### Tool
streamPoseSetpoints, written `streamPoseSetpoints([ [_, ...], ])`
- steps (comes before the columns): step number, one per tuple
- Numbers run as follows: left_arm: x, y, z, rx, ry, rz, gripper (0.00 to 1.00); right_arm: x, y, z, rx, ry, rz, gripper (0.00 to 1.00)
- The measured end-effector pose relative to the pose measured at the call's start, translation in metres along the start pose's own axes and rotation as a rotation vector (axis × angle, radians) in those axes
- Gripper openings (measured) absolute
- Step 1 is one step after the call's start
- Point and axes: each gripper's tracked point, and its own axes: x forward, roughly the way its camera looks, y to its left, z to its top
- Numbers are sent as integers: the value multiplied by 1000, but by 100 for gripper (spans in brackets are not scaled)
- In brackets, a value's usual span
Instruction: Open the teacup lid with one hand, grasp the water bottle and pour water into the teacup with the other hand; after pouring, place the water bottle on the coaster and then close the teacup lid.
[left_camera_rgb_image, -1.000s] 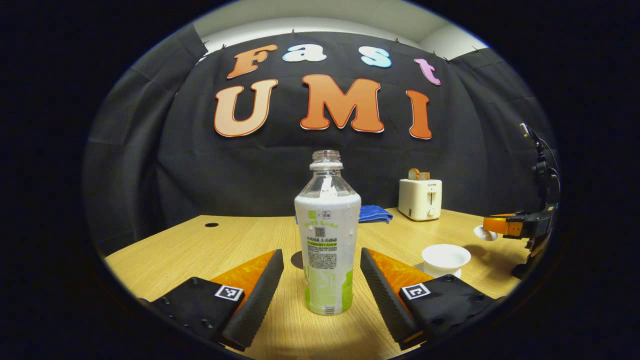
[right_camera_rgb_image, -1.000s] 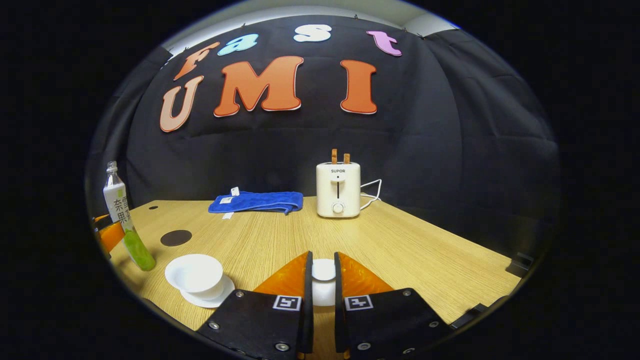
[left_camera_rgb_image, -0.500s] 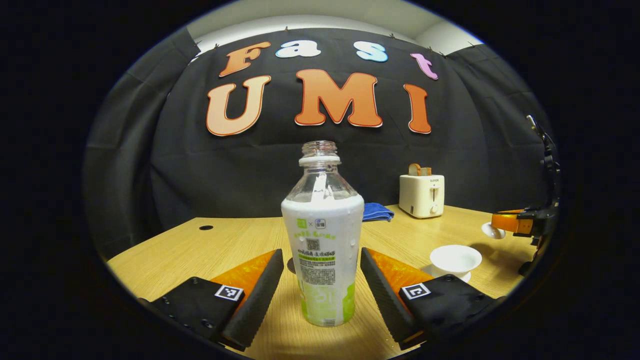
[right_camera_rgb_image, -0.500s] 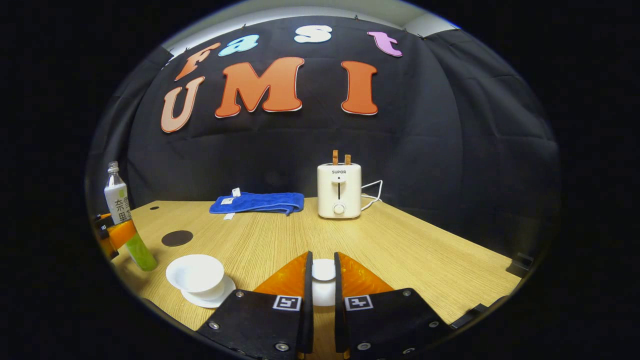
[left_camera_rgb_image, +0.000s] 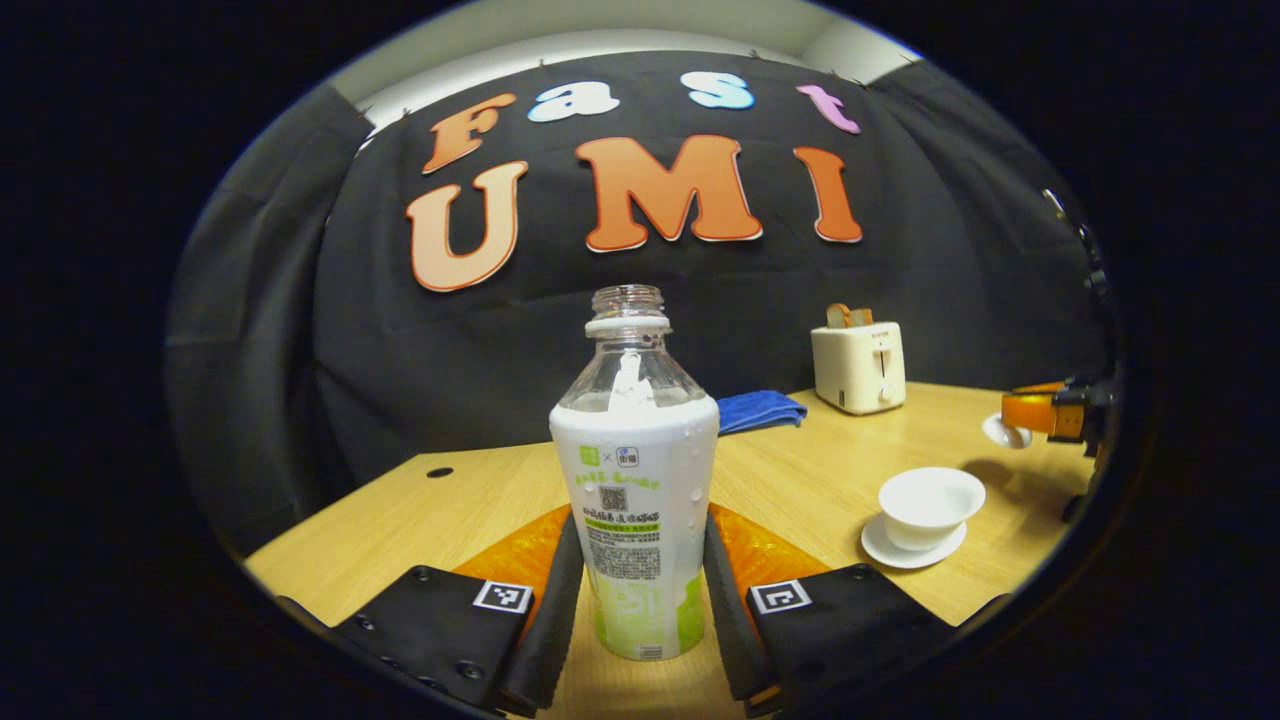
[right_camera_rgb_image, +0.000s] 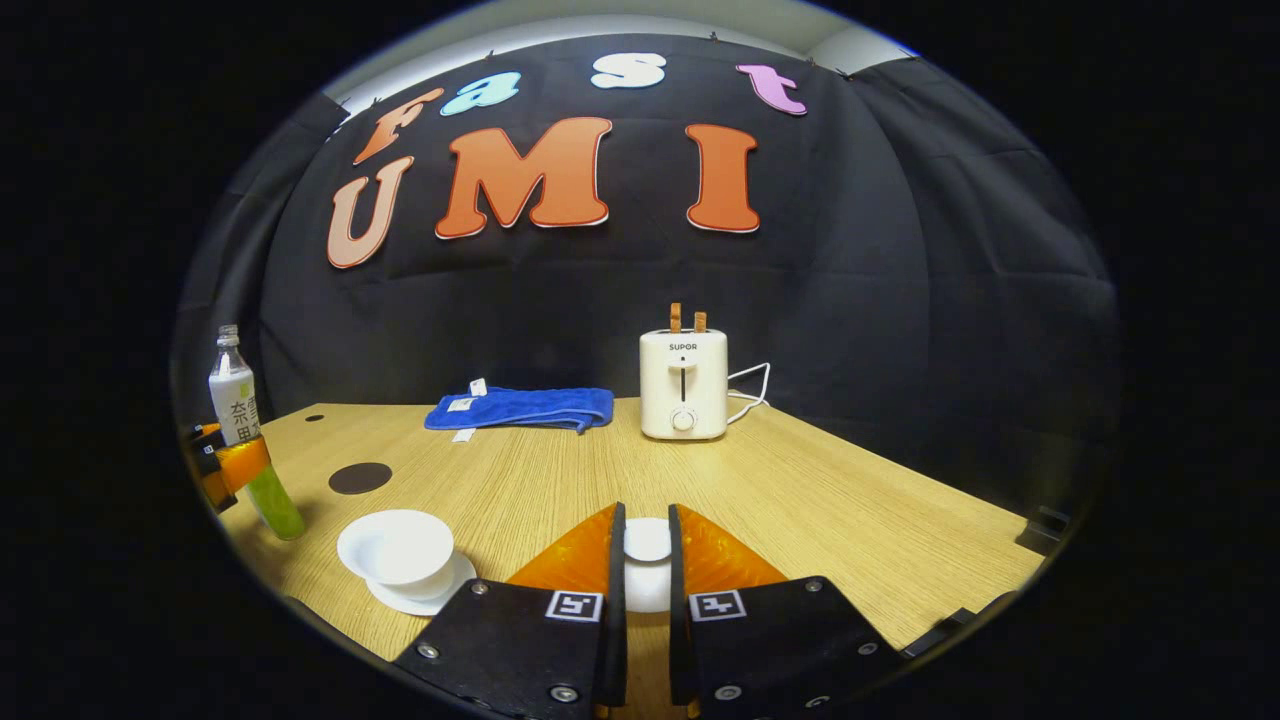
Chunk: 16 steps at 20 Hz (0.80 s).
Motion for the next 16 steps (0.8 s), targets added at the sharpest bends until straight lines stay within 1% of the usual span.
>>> streamPoseSetpoints([
  [2,-1,-10,1,116,4,-26,64,0,0,0,1,-4,-1,17],
  [4,-2,-17,3,257,9,-47,63,0,0,1,2,-6,0,17],
  [5,-1,-19,6,330,6,-52,65,1,0,1,3,-6,0,17],
  [9,5,-33,6,569,17,-87,63,-1,-1,2,4,-10,3,17],
  [11,6,-45,8,691,7,-125,63,-1,0,2,4,-12,5,17],
  [12,7,-50,9,753,-3,-139,64,-1,0,2,5,-13,6,18],
  [14,6,-61,10,874,-17,-174,64,-2,0,2,6,-14,7,17],
  [15,7,-65,9,928,-18,-189,66,-1,0,2,6,-16,8,17],
  [16,7,-69,10,973,-23,-203,65,-2,0,3,6,-17,8,17],
])
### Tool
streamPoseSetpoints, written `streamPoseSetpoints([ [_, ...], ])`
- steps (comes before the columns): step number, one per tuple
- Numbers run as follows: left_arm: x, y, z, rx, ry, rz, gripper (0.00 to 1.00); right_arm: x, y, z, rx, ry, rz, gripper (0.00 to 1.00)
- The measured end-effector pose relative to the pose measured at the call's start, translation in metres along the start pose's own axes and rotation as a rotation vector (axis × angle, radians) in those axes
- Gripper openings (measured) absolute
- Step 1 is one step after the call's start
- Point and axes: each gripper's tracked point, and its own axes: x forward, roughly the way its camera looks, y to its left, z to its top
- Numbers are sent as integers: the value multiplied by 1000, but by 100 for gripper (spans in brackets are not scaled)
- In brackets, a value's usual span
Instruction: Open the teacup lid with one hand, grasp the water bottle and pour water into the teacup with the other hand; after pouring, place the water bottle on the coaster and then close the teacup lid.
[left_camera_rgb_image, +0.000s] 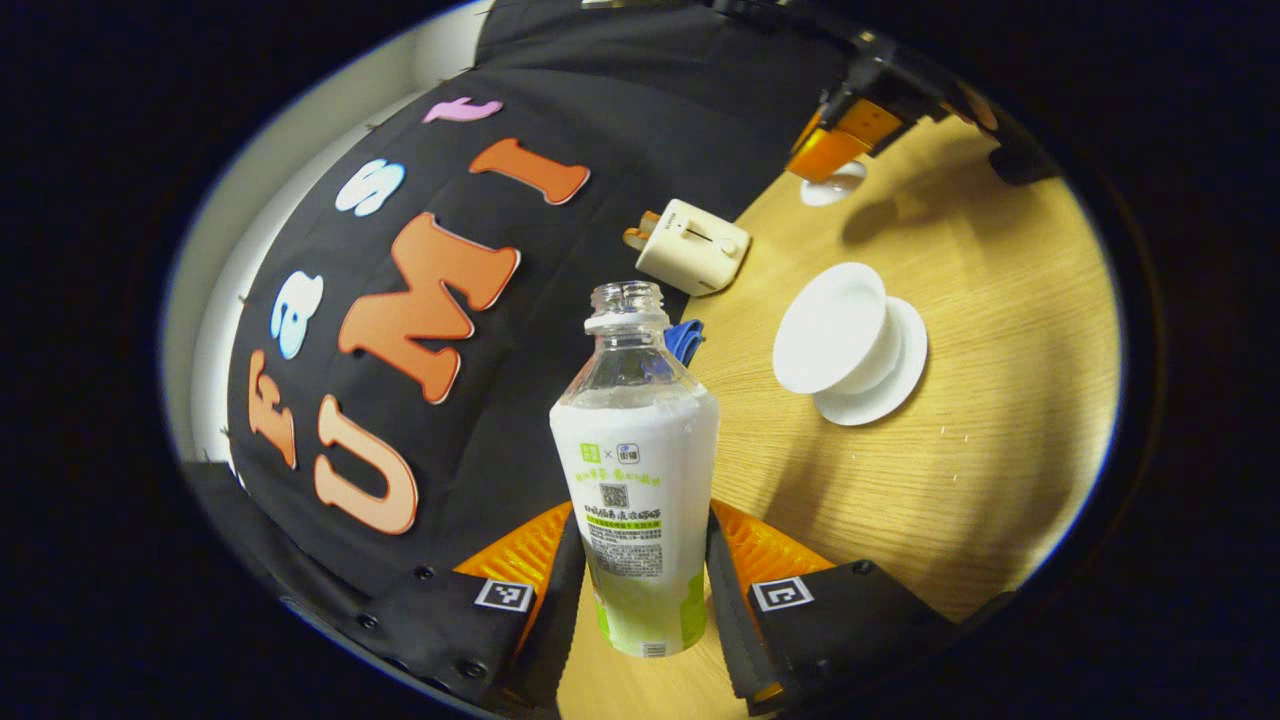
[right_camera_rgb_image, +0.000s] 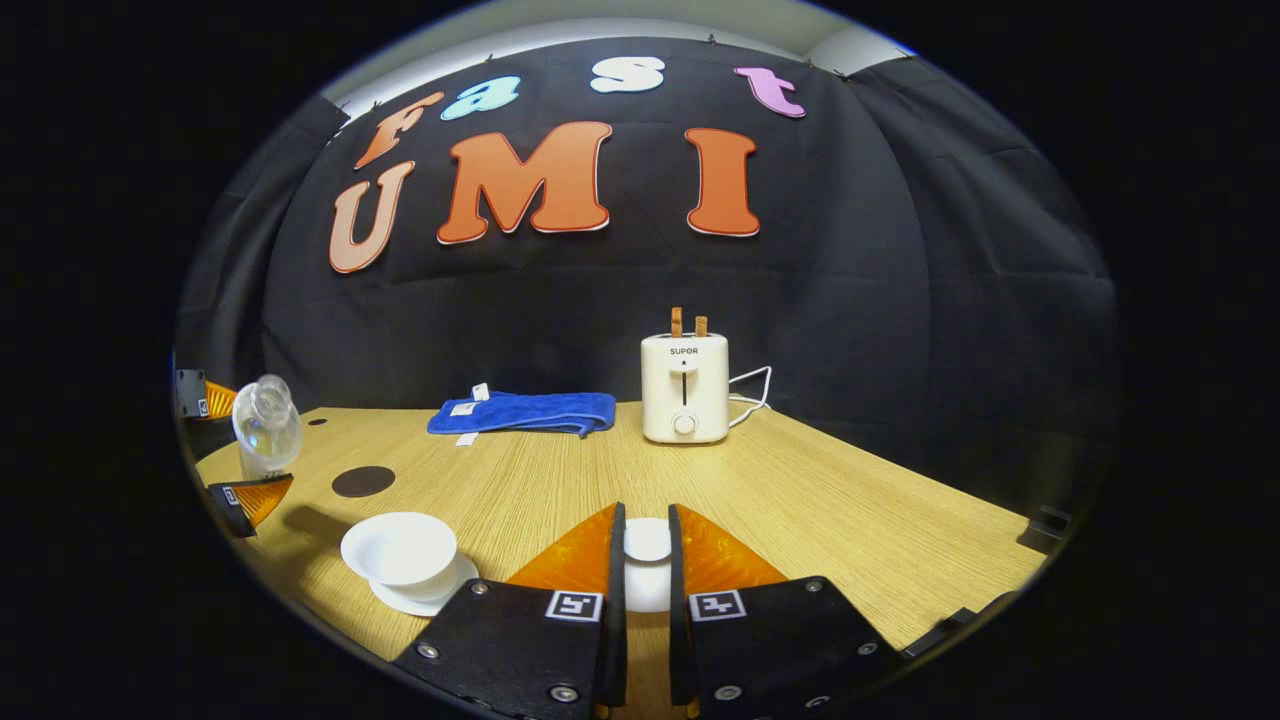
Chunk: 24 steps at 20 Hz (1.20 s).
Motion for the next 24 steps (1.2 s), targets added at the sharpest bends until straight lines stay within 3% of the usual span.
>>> streamPoseSetpoints([
  [6,-2,-12,9,231,-12,-64,63,0,1,-1,8,4,12,17],
  [14,12,-4,19,470,-28,-70,65,0,1,0,9,3,19,17],
  [24,14,9,22,663,-34,-90,63,-1,1,1,14,-2,25,17],
])
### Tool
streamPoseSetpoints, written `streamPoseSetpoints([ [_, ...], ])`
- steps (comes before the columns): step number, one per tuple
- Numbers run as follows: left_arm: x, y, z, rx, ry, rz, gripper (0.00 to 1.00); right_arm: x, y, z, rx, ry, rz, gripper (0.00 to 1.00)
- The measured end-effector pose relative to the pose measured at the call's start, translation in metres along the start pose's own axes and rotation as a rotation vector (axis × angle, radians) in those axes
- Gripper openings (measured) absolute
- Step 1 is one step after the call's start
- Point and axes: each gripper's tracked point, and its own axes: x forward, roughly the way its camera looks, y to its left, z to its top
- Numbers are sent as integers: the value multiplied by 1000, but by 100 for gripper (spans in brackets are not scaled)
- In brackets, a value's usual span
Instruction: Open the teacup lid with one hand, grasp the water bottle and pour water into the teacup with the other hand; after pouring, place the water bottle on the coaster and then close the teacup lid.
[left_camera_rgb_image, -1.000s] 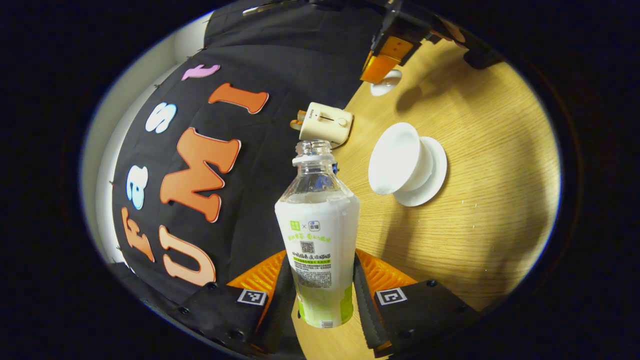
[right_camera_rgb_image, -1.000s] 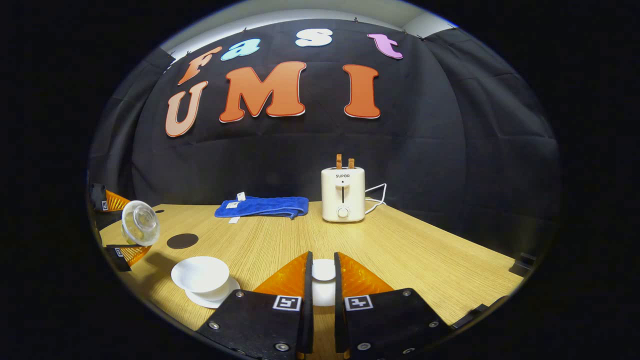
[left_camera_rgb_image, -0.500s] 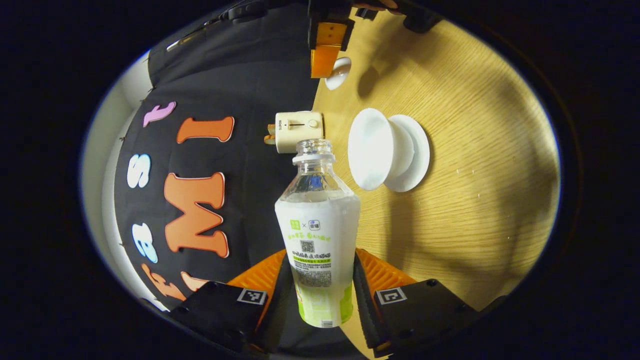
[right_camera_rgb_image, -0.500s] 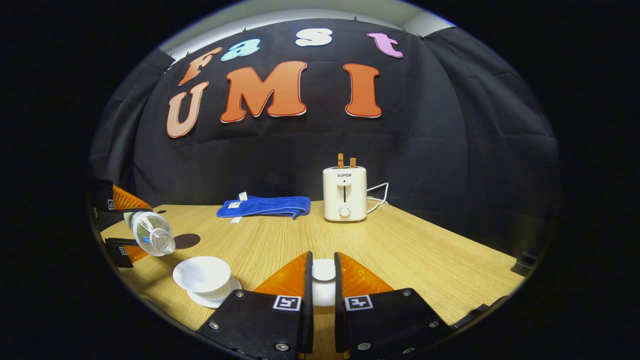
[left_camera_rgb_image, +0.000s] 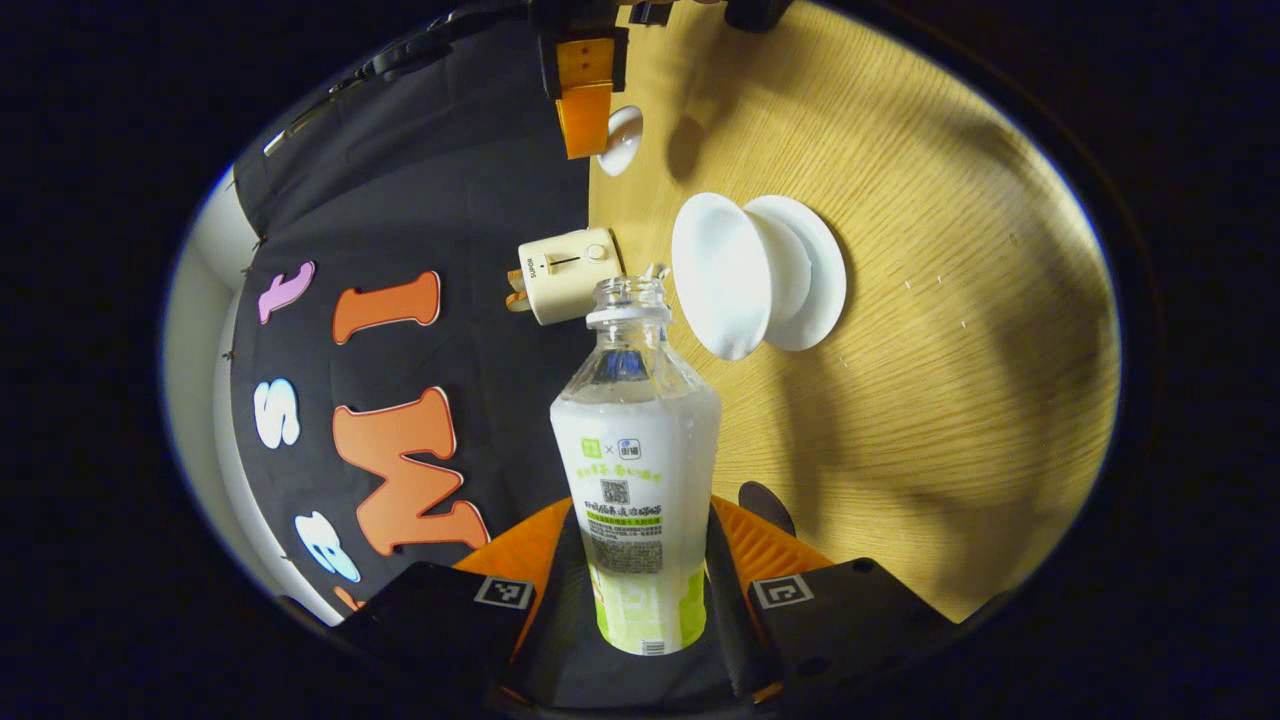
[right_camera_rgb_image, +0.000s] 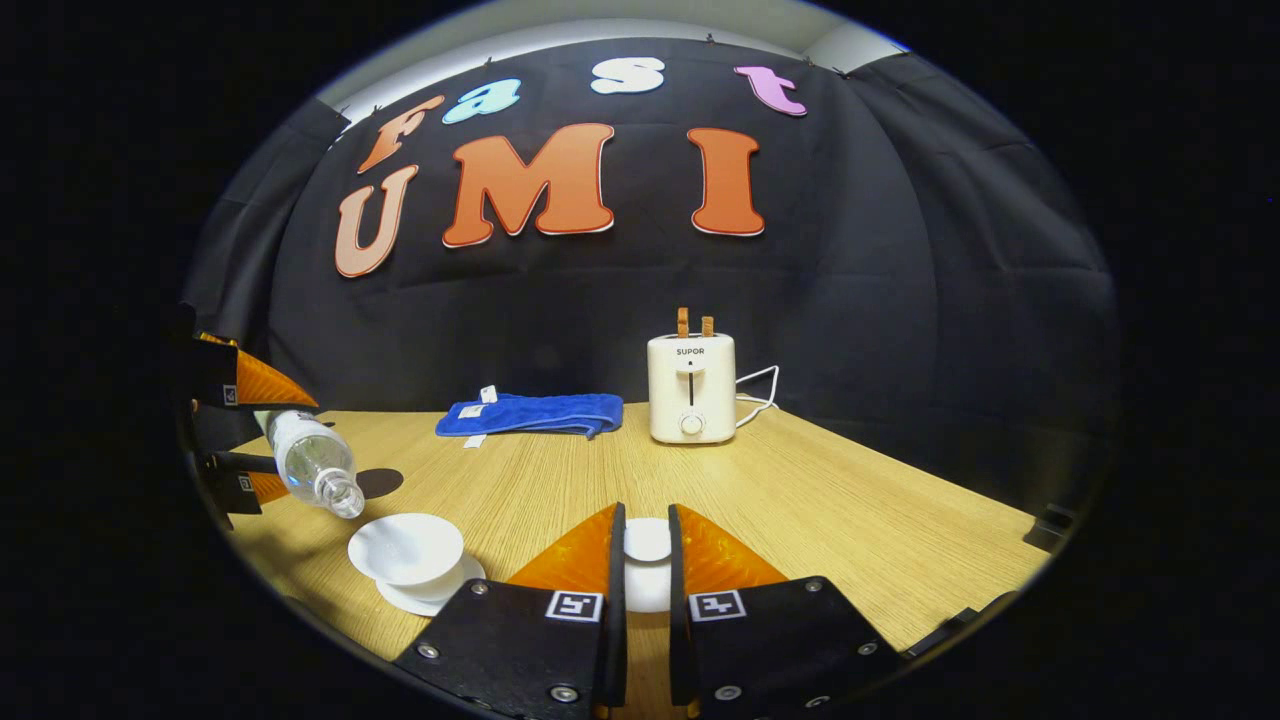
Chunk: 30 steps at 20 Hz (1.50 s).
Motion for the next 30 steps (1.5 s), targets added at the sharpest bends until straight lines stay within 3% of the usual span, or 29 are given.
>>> streamPoseSetpoints([
  [30,5,27,2,396,-1,-15,65,1,1,0,4,-7,13,17],
])
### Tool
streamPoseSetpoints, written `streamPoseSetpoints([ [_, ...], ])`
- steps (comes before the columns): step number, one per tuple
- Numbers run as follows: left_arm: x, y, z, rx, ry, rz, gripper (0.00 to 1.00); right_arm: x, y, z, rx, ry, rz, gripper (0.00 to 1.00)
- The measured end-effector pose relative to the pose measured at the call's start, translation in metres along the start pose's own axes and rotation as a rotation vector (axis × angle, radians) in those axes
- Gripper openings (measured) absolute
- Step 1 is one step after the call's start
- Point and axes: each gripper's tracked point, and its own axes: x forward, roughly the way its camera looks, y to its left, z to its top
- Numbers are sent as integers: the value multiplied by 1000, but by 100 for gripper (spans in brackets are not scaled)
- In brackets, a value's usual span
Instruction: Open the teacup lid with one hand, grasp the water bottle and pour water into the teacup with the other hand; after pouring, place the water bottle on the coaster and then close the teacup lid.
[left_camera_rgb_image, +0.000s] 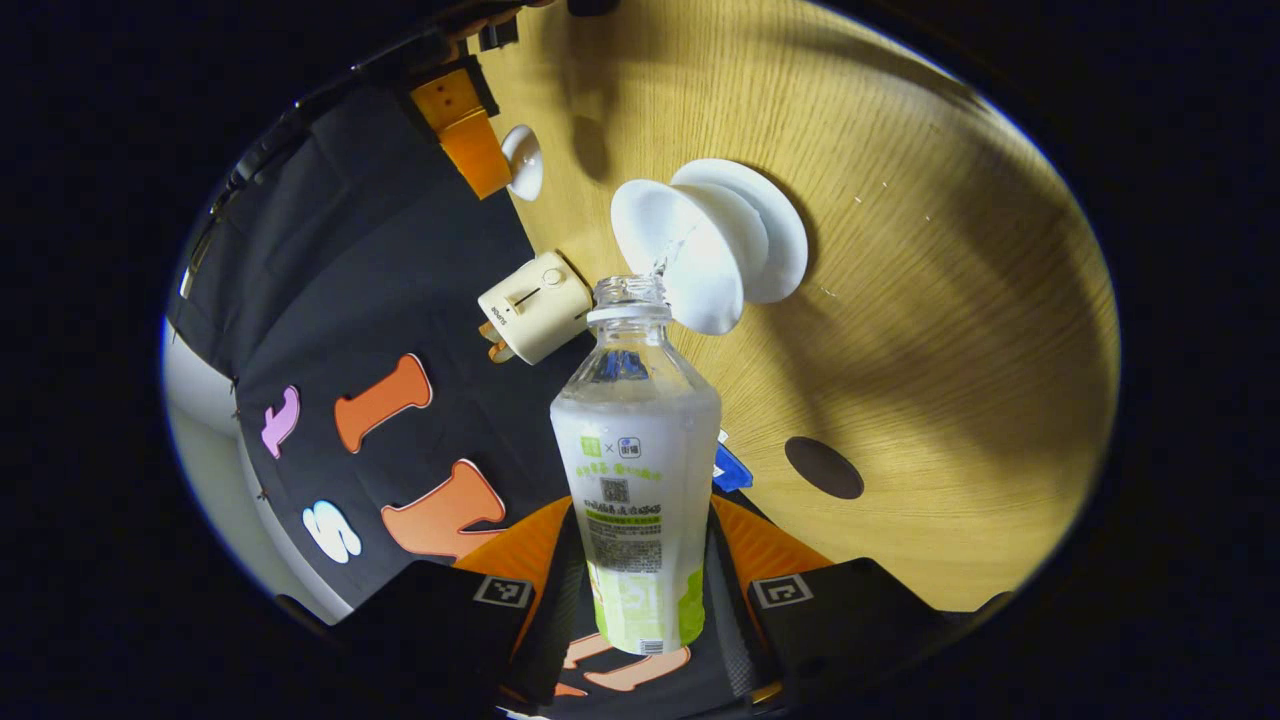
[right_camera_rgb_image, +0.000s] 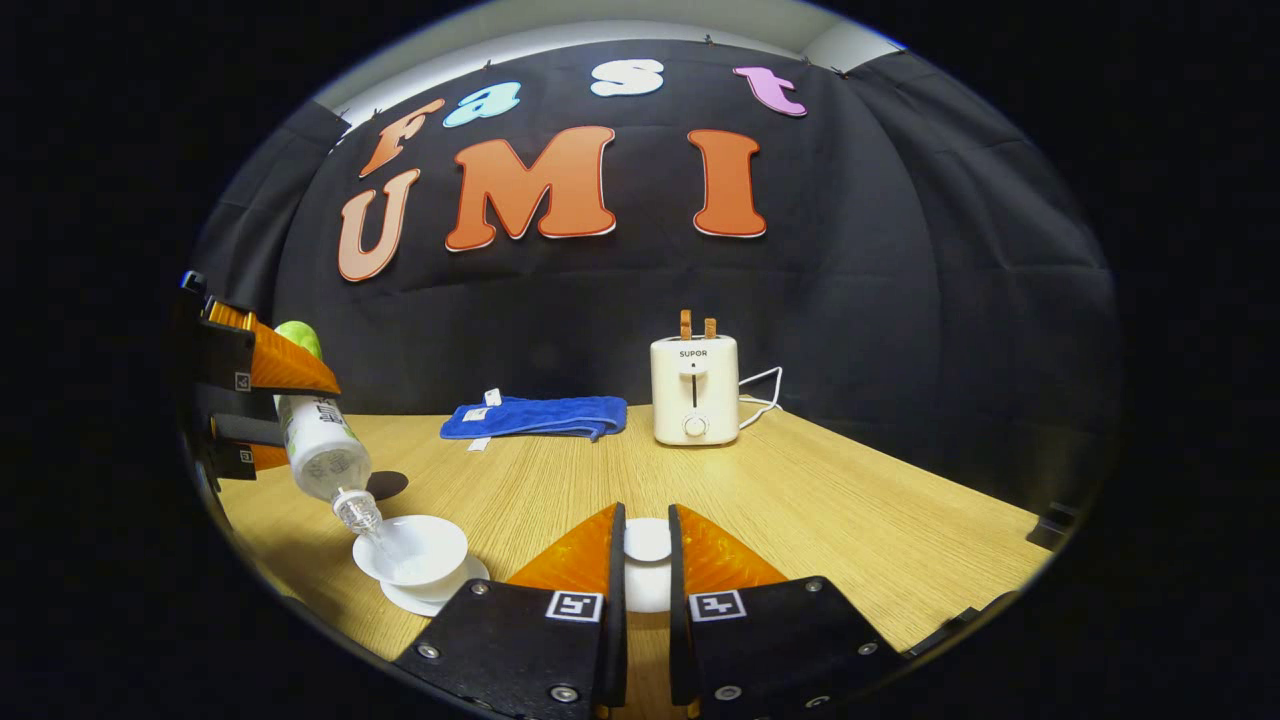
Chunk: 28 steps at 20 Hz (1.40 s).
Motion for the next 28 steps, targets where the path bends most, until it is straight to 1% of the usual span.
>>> streamPoseSetpoints([
  [7,-3,10,3,84,-2,10,65,-1,-1,-1,8,1,4,17],
  [12,-4,11,2,116,-1,17,64,-1,1,0,3,-3,5,17],
  [14,-3,11,3,116,-5,18,65,-1,0,0,3,-4,5,17],
  [17,-2,10,3,97,-14,10,64,0,1,0,3,-4,5,17],
  [20,1,7,1,51,-2,-8,63,-1,1,0,1,-4,5,17],
  [21,2,5,1,22,0,-15,63,-1,1,0,0,-4,4,17],
  [22,2,1,-1,-19,5,-24,67,-1,1,0,0,-3,4,17],
  [23,2,-3,-1,-64,5,-31,67,0,1,-1,0,-3,4,17],
  [24,3,-6,-2,-121,4,-42,63,0,1,0,0,-3,3,17],
  [26,3,-16,2,-252,-18,-74,62,-1,1,0,0,-1,2,17],
  [28,0,-21,11,-375,-51,-82,62,0,1,-1,-1,3,2,17],
])
